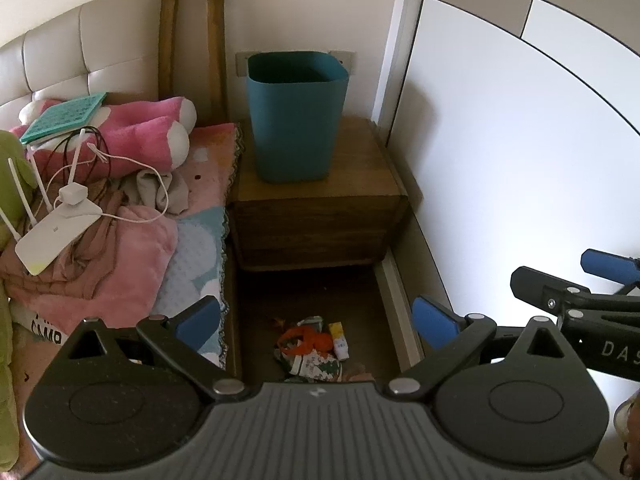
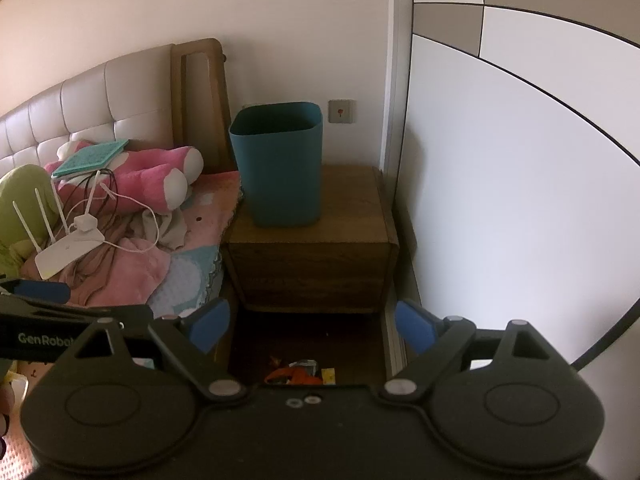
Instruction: Collect trash
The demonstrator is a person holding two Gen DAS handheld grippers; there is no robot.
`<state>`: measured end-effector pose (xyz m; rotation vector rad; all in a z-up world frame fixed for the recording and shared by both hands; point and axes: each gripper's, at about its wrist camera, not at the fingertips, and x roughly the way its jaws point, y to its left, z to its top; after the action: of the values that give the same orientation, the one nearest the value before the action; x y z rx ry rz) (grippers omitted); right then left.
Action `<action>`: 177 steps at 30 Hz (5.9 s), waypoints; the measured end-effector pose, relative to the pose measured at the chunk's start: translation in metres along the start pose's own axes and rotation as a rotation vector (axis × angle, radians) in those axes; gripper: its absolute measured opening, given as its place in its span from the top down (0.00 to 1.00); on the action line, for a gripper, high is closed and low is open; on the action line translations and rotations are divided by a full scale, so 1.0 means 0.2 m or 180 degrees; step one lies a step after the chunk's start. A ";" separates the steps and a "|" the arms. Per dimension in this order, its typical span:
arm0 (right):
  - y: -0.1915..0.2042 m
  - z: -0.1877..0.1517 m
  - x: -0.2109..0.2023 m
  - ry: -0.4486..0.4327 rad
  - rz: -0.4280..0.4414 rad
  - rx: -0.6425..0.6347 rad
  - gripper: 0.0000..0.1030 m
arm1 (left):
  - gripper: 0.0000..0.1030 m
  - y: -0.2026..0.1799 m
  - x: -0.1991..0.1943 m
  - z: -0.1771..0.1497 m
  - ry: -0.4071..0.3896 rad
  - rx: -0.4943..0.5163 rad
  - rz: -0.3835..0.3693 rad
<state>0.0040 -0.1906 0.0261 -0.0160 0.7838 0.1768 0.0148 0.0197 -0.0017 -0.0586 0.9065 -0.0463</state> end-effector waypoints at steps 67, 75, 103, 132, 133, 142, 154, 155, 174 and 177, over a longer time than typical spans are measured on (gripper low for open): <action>-0.25 -0.59 1.59 0.0959 0.0319 -0.0566 0.14 | 0.00 0.09 1.74 -0.76 0.1030 -0.0098 0.0336; -0.22 -1.12 2.03 0.1415 0.0465 -0.0786 0.14 | 0.00 0.05 2.25 -1.26 0.1372 0.0062 0.0192; -0.58 -2.23 3.16 0.2200 0.0204 -0.0373 0.15 | 0.10 -0.24 3.33 -2.27 0.1718 0.1730 -0.0358; -0.56 -2.33 3.26 0.2119 0.0268 -0.0172 0.80 | 0.54 -0.34 3.38 -2.36 0.1594 0.1647 -0.0483; -0.56 -2.33 3.26 0.2107 0.0268 -0.0168 0.82 | 0.55 -0.33 3.37 -2.35 0.1592 0.1619 -0.0481; -0.57 -2.20 3.05 0.1900 0.0212 -0.0164 0.90 | 0.58 -0.30 3.25 -2.25 0.1592 0.1485 -0.0438; -0.55 -1.67 2.60 0.1506 0.0070 -0.0053 0.91 | 0.58 -0.13 2.74 -1.74 0.1297 0.0797 -0.0346; -0.54 -1.60 2.55 0.1464 0.0074 -0.0047 0.91 | 0.58 -0.11 2.69 -1.66 0.1251 0.0775 -0.0320; -0.32 -0.22 1.78 0.0515 0.0242 -0.0272 0.91 | 0.57 0.23 1.66 -0.22 0.0489 0.0205 -0.0169; -0.27 -0.07 1.69 0.0374 0.0287 -0.0288 0.91 | 0.57 0.27 1.55 -0.04 0.0363 0.0087 -0.0193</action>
<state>0.2384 -0.1938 -0.2239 -0.0771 0.8937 0.2989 0.1997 0.0529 -0.2537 -0.0585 1.0178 -0.1192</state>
